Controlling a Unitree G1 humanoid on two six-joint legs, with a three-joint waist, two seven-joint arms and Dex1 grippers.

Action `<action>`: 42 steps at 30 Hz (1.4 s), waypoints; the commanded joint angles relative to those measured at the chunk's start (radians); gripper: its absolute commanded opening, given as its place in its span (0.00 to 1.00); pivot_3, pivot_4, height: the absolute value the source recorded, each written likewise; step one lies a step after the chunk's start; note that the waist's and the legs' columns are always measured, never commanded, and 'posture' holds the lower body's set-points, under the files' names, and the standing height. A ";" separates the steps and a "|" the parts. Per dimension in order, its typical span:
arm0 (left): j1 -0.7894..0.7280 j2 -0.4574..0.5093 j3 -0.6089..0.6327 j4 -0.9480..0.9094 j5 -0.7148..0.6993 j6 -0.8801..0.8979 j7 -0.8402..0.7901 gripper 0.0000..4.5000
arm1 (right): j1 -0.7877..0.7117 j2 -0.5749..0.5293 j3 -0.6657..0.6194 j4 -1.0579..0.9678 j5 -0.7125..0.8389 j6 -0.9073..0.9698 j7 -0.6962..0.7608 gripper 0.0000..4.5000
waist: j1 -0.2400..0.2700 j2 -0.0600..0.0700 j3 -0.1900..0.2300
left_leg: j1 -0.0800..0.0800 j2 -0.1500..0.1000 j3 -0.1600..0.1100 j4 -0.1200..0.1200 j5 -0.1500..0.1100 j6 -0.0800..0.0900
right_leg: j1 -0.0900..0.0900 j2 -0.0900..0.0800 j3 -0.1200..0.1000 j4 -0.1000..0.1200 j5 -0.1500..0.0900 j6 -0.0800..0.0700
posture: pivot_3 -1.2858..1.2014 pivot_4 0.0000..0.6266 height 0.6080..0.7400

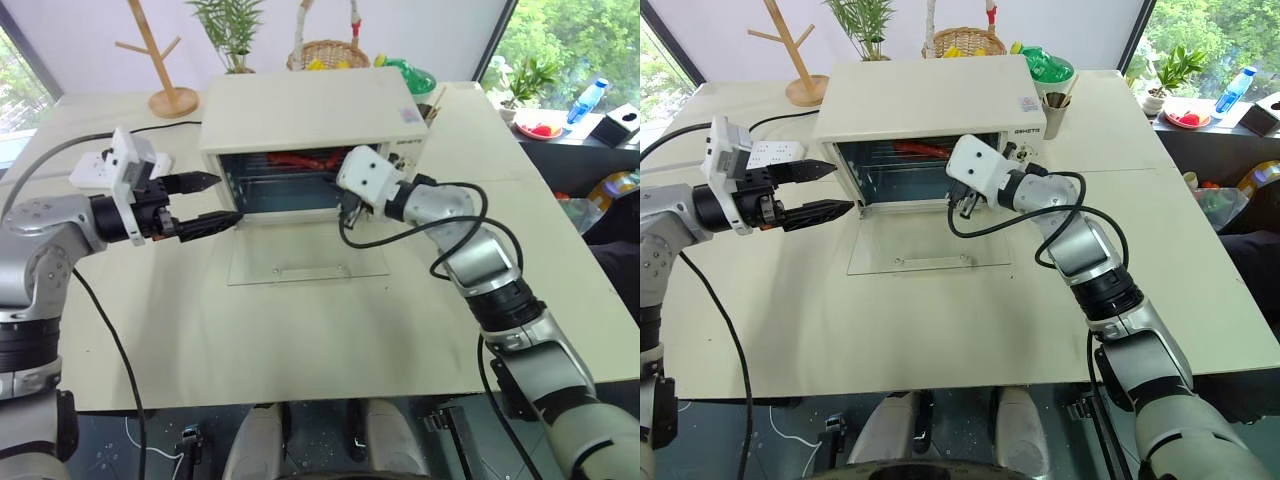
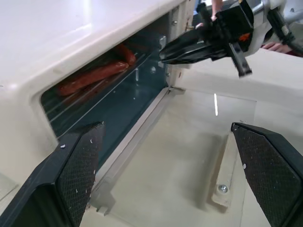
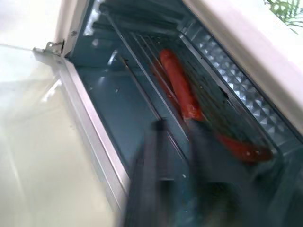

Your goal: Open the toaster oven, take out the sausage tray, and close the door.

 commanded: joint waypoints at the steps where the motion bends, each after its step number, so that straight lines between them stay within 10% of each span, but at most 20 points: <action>1: -0.027 0.010 0.011 -0.012 -0.007 -0.018 -0.002 1.00 | -0.050 0.041 0.020 0.046 -0.056 -0.076 -0.010 0.10 | -0.004 0.000 0.000 | 0.000 0.000 0.000 0.000 0.000 0.000 | 0.000 0.000 0.000 0.001 0.000 0.000 | 0.52 0.24 1.00; 6: -0.016 0.015 0.020 -0.019 -0.005 -0.021 0.001 1.00 | -0.087 0.091 0.035 0.157 -0.115 -0.163 -0.029 0.15 | -0.005 0.000 0.000 | 0.001 0.000 0.000 0.000 0.000 0.000 | -0.002 0.000 0.001 0.005 0.000 0.000 | 0.52 0.24 1.00; 12: 0.000 0.020 0.034 -0.039 -0.011 -0.015 0.013 1.00 | -0.138 0.129 0.051 0.282 -0.179 -0.267 -0.051 0.72 | -0.005 0.000 0.000 | 0.001 0.000 0.000 0.000 0.000 0.000 | -0.002 0.000 0.001 0.006 0.000 0.000 | 0.52 0.24 1.00; 39: -0.009 0.009 0.042 -0.016 -0.037 -0.004 0.050 1.00 | -0.432 0.279 0.180 0.999 -0.515 -0.703 -0.419 0.72 | -0.009 0.000 0.000 | 0.001 0.000 0.001 -0.001 0.001 -0.001 | -0.003 0.000 0.002 0.006 0.000 -0.001 | 0.52 0.24 1.00; 42: -0.010 0.005 0.043 -0.013 -0.037 -0.005 0.052 1.00 | -0.461 0.293 0.205 1.064 -0.559 -0.728 -0.474 0.55 | -0.011 0.000 0.000 | 0.001 0.000 0.001 -0.001 0.001 -0.001 | -0.004 0.000 0.002 0.006 0.000 -0.001 | 0.52 0.24 1.00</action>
